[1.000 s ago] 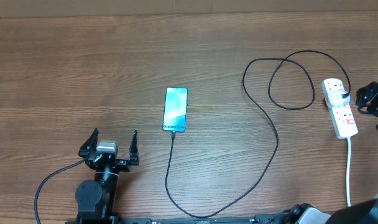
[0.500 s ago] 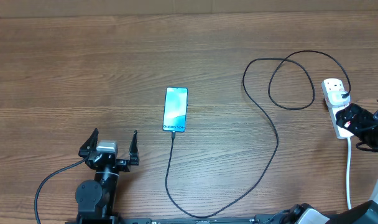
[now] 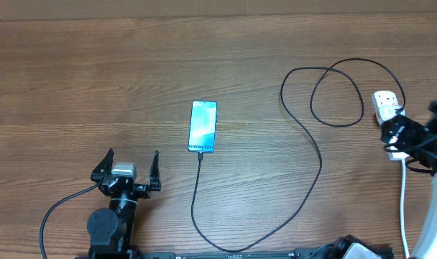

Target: Plug charger to phone and switch on socket

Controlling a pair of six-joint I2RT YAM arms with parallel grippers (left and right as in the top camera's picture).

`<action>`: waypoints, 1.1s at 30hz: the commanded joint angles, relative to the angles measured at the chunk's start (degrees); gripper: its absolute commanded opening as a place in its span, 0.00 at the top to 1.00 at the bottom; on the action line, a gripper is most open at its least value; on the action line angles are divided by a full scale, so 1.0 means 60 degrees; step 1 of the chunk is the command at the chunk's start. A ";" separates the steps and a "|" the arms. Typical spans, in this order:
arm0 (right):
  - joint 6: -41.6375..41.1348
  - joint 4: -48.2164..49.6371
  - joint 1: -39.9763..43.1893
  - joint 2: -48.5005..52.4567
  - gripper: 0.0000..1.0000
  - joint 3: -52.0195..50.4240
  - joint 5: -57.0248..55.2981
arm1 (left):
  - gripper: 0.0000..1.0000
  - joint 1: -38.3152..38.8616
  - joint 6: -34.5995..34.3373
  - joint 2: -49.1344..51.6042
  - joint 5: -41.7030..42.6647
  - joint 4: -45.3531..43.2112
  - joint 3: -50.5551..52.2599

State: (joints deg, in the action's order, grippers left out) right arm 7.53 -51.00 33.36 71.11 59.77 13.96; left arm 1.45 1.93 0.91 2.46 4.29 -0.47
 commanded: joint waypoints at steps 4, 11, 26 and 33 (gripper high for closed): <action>0.0076 0.0051 -0.2076 -0.0565 0.00 0.0018 0.0007 | 0.00 -0.0058 0.0182 -0.0109 -0.0117 0.0018 0.0033; 0.0076 0.0051 -0.3388 -0.0605 0.00 0.0018 0.0007 | 0.00 -0.0058 0.0182 -0.0109 -0.0117 0.0018 0.0033; 0.0076 0.0047 -0.3541 -0.0601 0.00 0.0018 0.0007 | 0.00 -0.0058 0.0182 -0.0109 -0.0117 0.0018 0.0033; 0.0080 0.0051 -0.3544 -0.0535 0.00 -0.0007 -0.0055 | 0.00 -0.0058 0.0182 -0.0109 -0.0117 0.0018 0.0033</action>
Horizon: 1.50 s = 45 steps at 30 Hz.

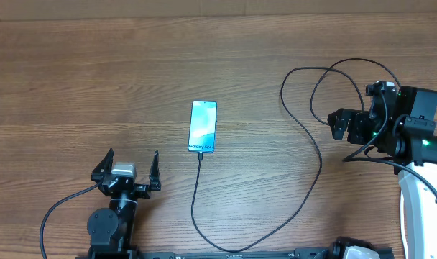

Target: Plug charger to phone and switch on socket

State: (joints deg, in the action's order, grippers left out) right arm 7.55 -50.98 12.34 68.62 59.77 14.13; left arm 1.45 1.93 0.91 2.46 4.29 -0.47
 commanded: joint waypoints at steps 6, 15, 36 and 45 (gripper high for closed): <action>0.0076 0.0233 -0.0040 -0.0095 0.00 -0.0528 -0.0073 | 0.00 -0.0058 0.0182 -0.0109 -0.0117 0.0018 0.0033; 0.0069 0.1206 -0.0040 -0.0095 0.00 -0.1730 0.0466 | 0.00 -0.0058 0.0182 -0.0109 -0.0117 0.0018 0.0033; 0.0073 0.1231 -0.0040 -0.0095 0.00 -0.2284 0.0882 | 0.01 -0.0058 0.0182 -0.0109 -0.0117 0.0018 0.0033; 0.0073 0.1275 -0.0040 0.0215 0.00 -0.2284 0.0882 | 0.00 -0.0058 0.0182 -0.0109 -0.0117 0.0022 0.0033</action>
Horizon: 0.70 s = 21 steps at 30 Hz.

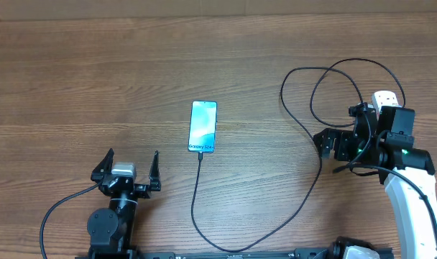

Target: Plug charger to phone and switch on socket

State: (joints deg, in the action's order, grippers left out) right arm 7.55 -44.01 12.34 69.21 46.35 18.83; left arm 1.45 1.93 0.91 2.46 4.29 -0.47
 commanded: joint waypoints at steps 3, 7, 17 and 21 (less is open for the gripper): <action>0.0073 0.0197 -0.0040 0.0215 0.00 -0.0047 0.0102 | 0.00 -0.0058 0.0182 -0.0109 -0.0117 0.0018 0.0033; 0.0069 0.0226 -0.0040 0.0259 0.00 -0.0047 0.0138 | 0.00 -0.0058 0.0182 -0.0109 -0.0117 0.0018 0.0033; 0.0073 0.0954 -0.0251 0.0255 0.00 -0.0226 0.0313 | 0.00 -0.0058 0.0182 -0.0109 -0.0117 0.0018 0.0033; 0.0076 0.1949 -0.0397 0.0255 0.00 -0.0911 0.0310 | 0.00 -0.0058 0.0182 -0.0109 -0.0117 0.0022 0.0033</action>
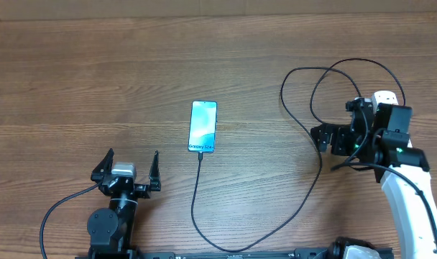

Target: Plug charger to phone and switch on socket

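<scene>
The phone lies face up mid-table with its screen lit. A black charger cable is plugged into its near end, runs toward the front edge, swings right and loops up to the white socket adaptor at the right. The right arm partly covers the adaptor. My right gripper is left of the adaptor, over the cable near its loop, fingers close together and holding nothing. My left gripper stands open at the front left, well short of the phone.
The cable forms a double loop beside the socket and a long bend across the right half of the wooden table. The right arm's white link reaches in from the front right corner.
My right gripper has shifted slightly left and away from the front edge, still beside the cable loop. The phone, the cable and the left arm are unchanged.
My right gripper was first at the socket adaptor by the right edge. Then it was left of the adaptor, over the cable loop. After that it stood further left, near the cable's long bend, and it stays about there now. The phone was lit and plugged in throughout.
</scene>
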Controlling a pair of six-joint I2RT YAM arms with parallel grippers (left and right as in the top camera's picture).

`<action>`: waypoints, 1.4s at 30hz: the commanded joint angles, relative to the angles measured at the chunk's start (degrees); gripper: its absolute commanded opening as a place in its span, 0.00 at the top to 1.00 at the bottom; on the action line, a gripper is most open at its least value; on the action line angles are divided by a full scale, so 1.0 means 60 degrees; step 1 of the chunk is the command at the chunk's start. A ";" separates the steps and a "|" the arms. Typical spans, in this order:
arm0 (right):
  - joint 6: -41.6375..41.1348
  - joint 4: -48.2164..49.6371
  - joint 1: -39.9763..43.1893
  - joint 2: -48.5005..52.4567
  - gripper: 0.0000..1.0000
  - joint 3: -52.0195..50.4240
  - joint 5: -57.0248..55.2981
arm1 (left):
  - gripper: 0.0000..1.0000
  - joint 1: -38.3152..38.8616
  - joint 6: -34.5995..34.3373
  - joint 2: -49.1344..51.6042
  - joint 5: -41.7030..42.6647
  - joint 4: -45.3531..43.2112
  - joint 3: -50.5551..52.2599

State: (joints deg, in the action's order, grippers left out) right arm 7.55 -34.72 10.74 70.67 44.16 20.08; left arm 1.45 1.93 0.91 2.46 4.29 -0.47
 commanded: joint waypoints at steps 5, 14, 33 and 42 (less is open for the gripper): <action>0.0076 0.1009 -0.0131 -0.0007 0.00 -0.1071 0.0066 | 0.00 -0.0058 0.0182 -0.0109 -0.0117 0.0018 0.0033; 0.0076 0.1173 -0.0131 -0.0007 0.00 -0.1078 0.0073 | 0.00 -0.0058 0.0182 -0.0109 -0.0117 0.0018 0.0033; 0.0073 0.1869 -0.0131 -0.1020 0.00 -0.2204 0.0069 | 0.00 -0.0058 0.0182 -0.0109 -0.0117 0.0018 0.0033; 0.0076 0.1847 -0.0131 -0.1031 0.00 -0.2371 0.0069 | 0.00 -0.0058 0.0182 -0.0109 -0.0117 0.0018 0.0033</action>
State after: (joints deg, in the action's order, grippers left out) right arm 7.55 -23.94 10.09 65.45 31.24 20.34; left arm 1.45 1.93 0.91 2.28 4.29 -0.47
